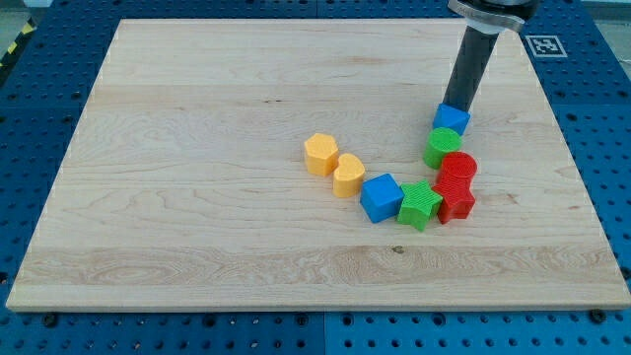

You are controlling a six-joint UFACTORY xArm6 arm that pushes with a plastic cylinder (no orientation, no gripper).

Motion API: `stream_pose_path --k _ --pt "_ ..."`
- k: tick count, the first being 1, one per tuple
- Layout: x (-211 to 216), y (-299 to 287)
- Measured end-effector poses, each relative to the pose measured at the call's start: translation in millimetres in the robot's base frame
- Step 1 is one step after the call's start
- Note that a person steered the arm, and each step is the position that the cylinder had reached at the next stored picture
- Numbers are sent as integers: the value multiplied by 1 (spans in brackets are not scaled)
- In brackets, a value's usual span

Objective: Push the red star slightly down

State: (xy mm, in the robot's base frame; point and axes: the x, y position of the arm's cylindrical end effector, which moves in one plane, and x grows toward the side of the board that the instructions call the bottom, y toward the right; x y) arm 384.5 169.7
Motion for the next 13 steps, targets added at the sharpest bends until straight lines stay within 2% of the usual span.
stream_pose_path --k 4,5,6,11,13 --pt "-7 26" --pt "-35 -27" --pt "-42 -75" --pt "67 -76" --pt "114 -23"
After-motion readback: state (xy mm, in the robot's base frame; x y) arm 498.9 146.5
